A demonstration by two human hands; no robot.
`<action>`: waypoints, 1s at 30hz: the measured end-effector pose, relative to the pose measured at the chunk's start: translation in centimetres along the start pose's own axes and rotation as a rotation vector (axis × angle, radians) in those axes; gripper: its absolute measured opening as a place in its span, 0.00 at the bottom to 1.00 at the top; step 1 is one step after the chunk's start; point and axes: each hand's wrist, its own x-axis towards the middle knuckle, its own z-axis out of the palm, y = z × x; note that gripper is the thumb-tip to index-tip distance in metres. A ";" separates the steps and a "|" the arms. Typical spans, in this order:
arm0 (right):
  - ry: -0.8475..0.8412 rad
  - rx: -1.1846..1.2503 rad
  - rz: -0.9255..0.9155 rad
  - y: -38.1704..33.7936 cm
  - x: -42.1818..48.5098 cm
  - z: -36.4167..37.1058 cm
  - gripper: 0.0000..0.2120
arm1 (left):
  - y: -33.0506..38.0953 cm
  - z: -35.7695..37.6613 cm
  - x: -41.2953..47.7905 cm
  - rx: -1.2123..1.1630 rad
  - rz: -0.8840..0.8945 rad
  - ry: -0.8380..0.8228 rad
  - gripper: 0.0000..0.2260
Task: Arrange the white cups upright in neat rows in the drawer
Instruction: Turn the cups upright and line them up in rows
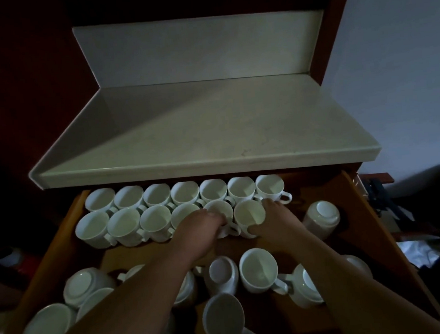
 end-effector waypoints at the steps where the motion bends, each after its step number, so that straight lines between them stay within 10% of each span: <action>1: 0.010 0.010 -0.008 0.1 -0.1 0.2 0.32 | 0.0 0.0 -0.1 -0.003 0.000 0.006 0.10; 25: 0.068 0.104 -0.016 1.0 0.8 1.7 0.37 | 1.1 -0.1 -0.1 -0.026 -0.030 0.013 0.10; 30: 0.075 0.121 -0.073 2.0 0.2 -1.7 0.15 | 4.6 -0.3 0.7 -0.132 0.080 0.101 0.20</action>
